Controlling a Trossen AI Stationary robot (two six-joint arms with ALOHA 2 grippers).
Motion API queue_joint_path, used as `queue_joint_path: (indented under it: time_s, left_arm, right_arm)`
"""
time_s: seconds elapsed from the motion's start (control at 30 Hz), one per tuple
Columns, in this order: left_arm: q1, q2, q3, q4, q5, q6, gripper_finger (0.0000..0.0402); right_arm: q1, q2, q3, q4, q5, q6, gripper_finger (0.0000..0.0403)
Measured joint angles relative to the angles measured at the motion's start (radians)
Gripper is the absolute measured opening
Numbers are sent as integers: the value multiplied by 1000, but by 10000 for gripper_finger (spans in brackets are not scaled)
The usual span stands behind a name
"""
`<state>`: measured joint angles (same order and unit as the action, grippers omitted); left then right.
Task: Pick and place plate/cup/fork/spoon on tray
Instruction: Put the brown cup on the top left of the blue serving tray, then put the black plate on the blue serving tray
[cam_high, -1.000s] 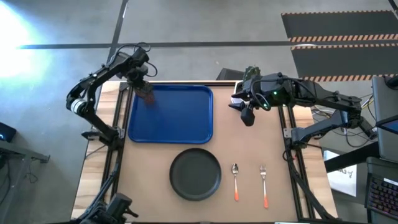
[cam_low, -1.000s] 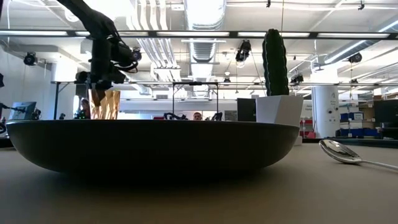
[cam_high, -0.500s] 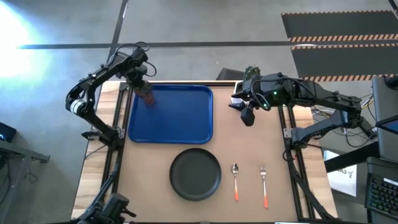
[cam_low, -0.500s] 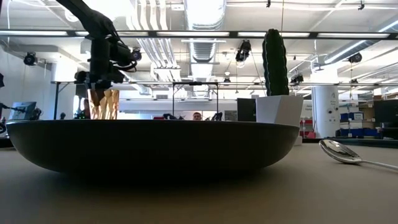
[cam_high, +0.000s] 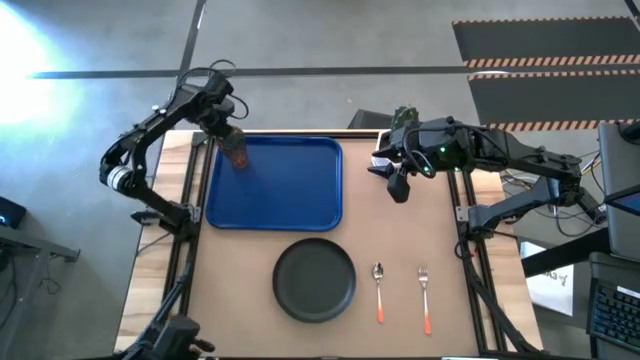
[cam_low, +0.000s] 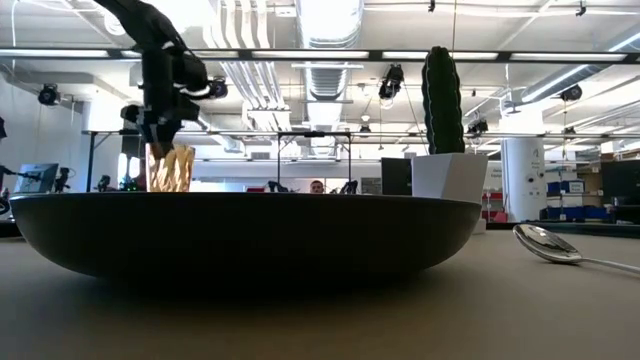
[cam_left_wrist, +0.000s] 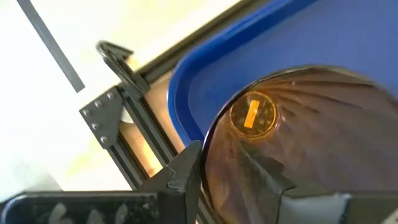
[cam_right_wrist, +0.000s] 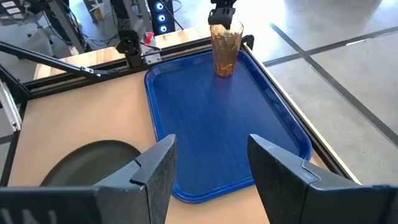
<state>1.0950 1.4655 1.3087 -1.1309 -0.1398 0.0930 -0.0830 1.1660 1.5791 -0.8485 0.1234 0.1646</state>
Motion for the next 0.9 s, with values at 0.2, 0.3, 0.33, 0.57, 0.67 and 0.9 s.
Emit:
queue_joint_path:
  time_s: [0.2, 0.3, 0.33, 0.57, 0.67, 0.9]
  left_arm:
    - [0, -113, 0, 19, 3, 6, 111]
    - [-1, -177, 0, 60, 23, 16, 124]
    - [-3, -200, 0, 70, 29, 18, 127]
    - [-4, -384, 0, 180, 233, -82, 135]
    - [-4, -482, 0, 225, 393, -156, 135]
    - [-10, -706, 0, 293, 541, -221, 135]
  right_arm:
    - [0, 0, 0, 0, 0, 0, 187]
    - [0, 0, 0, 0, 0, 0, 187]
    - [0, 0, 0, 0, 0, 0, 187]
    - [2, 10, 0, -1, 0, 30, 187]
    - [2, 36, -1, -22, -19, 48, 187]
    - [7, 163, -3, -40, -176, 82, 187]
